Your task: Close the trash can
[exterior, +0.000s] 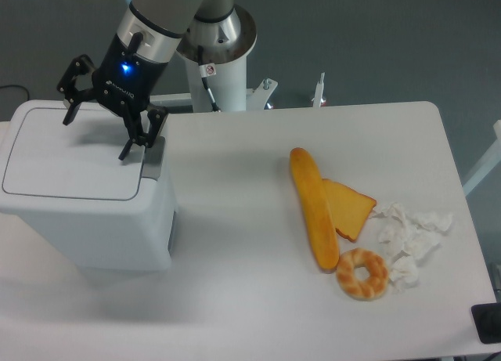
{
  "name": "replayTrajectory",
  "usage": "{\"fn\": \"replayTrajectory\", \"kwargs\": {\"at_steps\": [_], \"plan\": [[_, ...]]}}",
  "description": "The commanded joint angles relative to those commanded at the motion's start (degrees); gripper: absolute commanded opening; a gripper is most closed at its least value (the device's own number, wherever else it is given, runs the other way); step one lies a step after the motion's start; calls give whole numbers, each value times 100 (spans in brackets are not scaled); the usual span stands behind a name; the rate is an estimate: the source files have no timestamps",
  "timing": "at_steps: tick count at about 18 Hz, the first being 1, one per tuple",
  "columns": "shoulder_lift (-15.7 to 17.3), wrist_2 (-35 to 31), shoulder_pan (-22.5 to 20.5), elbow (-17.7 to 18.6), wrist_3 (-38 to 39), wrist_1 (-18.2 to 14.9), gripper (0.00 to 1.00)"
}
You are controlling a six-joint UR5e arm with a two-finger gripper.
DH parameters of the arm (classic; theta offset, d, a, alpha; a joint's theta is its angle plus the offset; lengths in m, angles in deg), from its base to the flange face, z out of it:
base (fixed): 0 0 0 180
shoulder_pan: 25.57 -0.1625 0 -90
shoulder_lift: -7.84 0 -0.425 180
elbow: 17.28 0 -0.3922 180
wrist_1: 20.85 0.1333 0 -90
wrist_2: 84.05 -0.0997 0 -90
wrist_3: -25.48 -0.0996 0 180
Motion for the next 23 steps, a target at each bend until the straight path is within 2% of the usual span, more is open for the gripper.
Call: {"fn": "replayTrajectory", "kwargs": {"at_steps": [17,23], "plan": [[26,35,-44,-70,35,-9,100],[70,26,-298,-202,-18,18,100]]}}
